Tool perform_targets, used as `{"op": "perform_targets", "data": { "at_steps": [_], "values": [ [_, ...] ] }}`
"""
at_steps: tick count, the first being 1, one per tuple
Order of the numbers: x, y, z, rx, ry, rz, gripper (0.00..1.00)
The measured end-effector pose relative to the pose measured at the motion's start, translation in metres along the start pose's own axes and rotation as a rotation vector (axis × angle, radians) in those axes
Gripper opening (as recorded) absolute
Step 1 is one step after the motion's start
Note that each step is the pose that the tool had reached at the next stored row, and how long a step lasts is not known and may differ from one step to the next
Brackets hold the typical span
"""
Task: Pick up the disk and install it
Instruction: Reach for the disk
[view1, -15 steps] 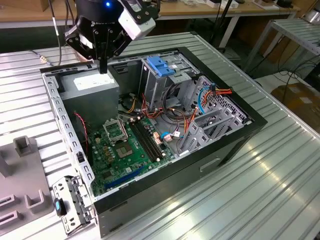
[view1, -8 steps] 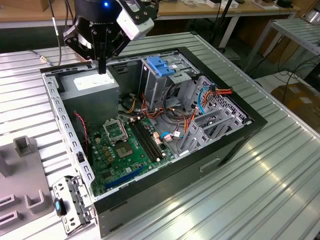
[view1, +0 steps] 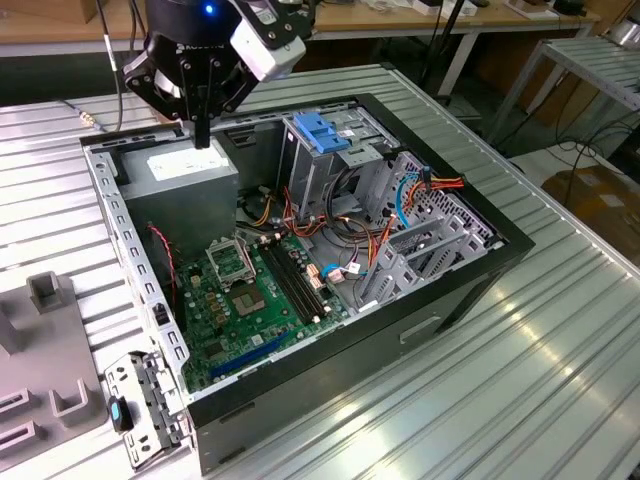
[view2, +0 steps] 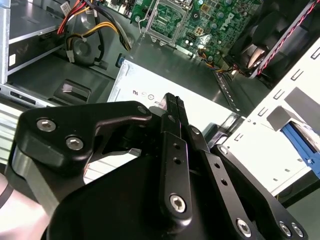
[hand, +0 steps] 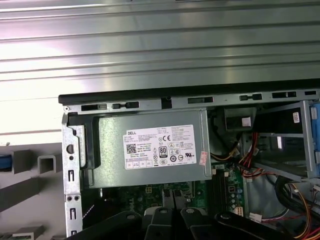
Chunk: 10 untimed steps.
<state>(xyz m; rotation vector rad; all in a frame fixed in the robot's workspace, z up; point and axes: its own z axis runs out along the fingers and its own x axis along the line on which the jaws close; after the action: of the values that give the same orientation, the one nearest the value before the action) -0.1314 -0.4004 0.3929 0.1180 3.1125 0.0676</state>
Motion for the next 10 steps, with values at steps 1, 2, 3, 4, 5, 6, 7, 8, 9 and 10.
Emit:
{"op": "perform_targets", "data": {
  "at_steps": [1,2,3,4,5,6,7,8,9,10],
  "values": [
    [0.0004,0.0,0.0,0.0,0.0,0.0,0.15],
    [0.0007,-0.0001,0.0,0.0,0.0,0.0,0.15],
    [0.0009,-0.0001,0.0,0.0,0.0,0.0,0.15],
    [0.0011,-0.0001,0.0,0.0,0.0,0.0,0.15],
    [0.0015,-0.0001,0.0,0.0,0.0,0.0,0.15],
    [0.0017,-0.0001,0.0,0.0,0.0,0.0,0.15],
    [0.0019,-0.0001,0.0,0.0,0.0,0.0,0.15],
    [0.0022,-0.0002,0.0,0.0,0.0,0.0,0.15],
    [0.0024,-0.0002,0.0,0.0,0.0,0.0,0.15],
    [0.0027,-0.0002,0.0,0.0,0.0,0.0,0.15]
  ]
}}
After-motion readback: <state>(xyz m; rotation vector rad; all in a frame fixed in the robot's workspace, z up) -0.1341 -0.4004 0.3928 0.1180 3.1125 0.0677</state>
